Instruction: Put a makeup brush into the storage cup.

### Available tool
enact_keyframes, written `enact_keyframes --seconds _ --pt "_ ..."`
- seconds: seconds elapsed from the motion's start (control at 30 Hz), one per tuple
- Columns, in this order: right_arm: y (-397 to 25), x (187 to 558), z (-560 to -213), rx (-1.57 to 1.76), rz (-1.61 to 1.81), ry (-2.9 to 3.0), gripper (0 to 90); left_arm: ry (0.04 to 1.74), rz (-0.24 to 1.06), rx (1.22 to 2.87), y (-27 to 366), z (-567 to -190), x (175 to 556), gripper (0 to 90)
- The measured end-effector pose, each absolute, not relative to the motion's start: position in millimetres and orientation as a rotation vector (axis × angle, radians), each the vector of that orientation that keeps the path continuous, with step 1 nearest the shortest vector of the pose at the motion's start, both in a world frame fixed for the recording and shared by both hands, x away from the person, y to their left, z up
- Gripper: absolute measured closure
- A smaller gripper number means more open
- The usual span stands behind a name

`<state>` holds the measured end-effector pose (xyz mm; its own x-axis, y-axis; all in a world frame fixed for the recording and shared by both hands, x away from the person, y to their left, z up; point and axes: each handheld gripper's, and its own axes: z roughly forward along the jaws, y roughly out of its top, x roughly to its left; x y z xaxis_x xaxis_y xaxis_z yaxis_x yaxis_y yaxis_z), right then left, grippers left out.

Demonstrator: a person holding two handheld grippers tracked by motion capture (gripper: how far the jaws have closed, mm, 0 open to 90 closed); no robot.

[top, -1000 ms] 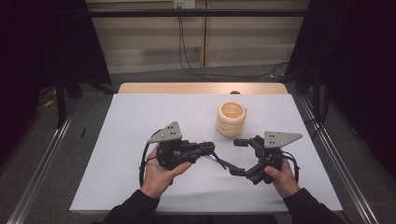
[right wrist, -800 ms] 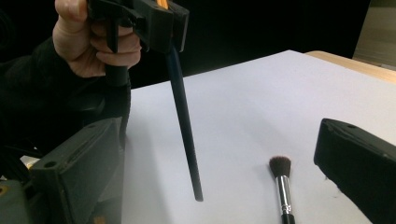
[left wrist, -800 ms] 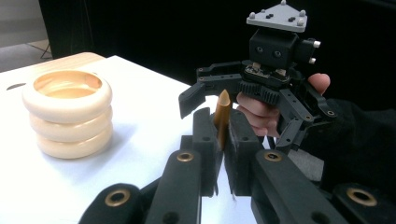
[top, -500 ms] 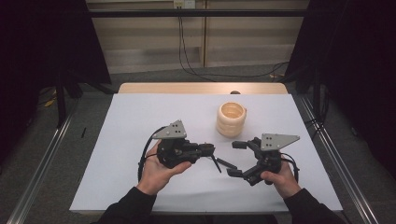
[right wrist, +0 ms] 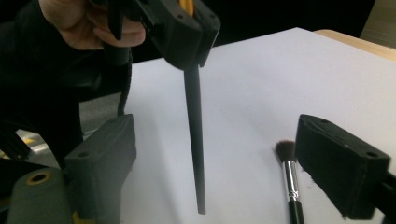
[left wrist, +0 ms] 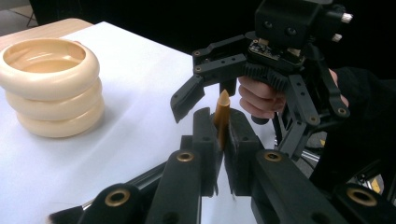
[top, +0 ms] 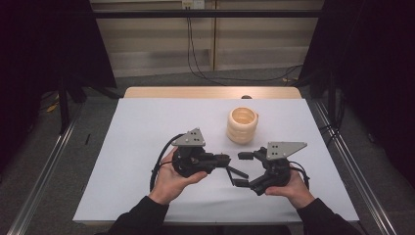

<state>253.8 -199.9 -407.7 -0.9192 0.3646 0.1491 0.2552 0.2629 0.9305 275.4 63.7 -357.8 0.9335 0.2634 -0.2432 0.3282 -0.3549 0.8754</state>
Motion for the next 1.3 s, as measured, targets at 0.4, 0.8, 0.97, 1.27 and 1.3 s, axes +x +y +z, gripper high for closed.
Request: enact_keyframes --seconds 0.4,0.8,0.97,1.27,1.3 --pt "-191 251 -411 0.54 1.757 2.472 37.9 0.421 -0.083 1.949 57 -364 275 84.2" --pt "-189 252 -411 0.544 1.778 2.491 69.6 0.411 -0.09 1.946 53 -370 273 84.2" --pt "-190 252 -412 0.547 1.769 2.496 79.2 0.409 -0.094 1.946 52 -370 272 84.2" --pt "-190 253 -412 0.553 1.754 2.478 82.8 0.405 -0.085 1.915 53 -373 273 83.9" --pt "-190 253 -411 0.552 1.754 2.477 82.8 0.403 -0.084 1.911 53 -373 273 83.8"
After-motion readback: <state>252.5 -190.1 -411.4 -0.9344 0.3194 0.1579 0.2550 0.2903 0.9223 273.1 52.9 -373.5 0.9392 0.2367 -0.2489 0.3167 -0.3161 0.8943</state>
